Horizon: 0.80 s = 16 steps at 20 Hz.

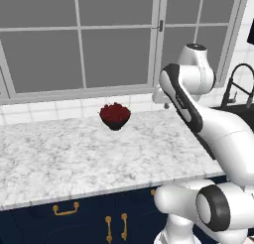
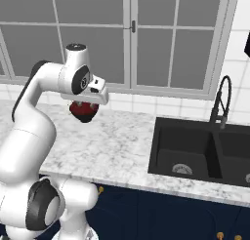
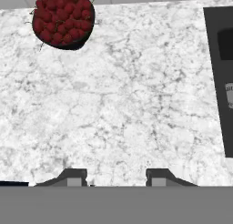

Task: Take a straw from the drawer in front and place it inside the glass cup on the dining counter.

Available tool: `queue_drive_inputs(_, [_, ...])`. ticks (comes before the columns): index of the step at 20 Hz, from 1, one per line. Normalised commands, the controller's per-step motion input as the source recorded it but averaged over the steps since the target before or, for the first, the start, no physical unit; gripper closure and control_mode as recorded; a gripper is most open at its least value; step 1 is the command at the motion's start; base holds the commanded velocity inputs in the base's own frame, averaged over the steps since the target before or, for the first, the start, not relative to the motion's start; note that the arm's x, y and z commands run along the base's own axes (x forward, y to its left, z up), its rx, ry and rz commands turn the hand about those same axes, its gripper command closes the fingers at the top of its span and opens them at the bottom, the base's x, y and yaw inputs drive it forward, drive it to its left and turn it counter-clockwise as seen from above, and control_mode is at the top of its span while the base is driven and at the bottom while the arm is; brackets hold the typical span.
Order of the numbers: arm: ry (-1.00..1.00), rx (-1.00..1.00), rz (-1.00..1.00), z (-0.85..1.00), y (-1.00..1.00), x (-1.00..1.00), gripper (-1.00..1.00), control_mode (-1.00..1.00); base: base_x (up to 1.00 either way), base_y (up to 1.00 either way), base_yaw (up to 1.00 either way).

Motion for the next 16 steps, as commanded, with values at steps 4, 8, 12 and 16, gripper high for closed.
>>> queue_drive_inputs(4, [0.00,0.00,0.00,0.00,0.00,0.00,-1.00,1.00,-0.15,0.02,0.00])
queue_drive_inputs(8, [0.00,0.00,0.00,0.00,0.00,0.00,-1.00,1.00,-0.95,-0.01,0.00])
queue_drive_inputs(12, [0.00,0.00,0.00,0.00,0.00,0.00,-1.00,1.00,-0.49,-0.36,0.19])
queue_drive_inputs(16, [0.00,0.00,0.00,0.00,0.00,0.00,-1.00,1.00,0.00,-0.72,0.55])
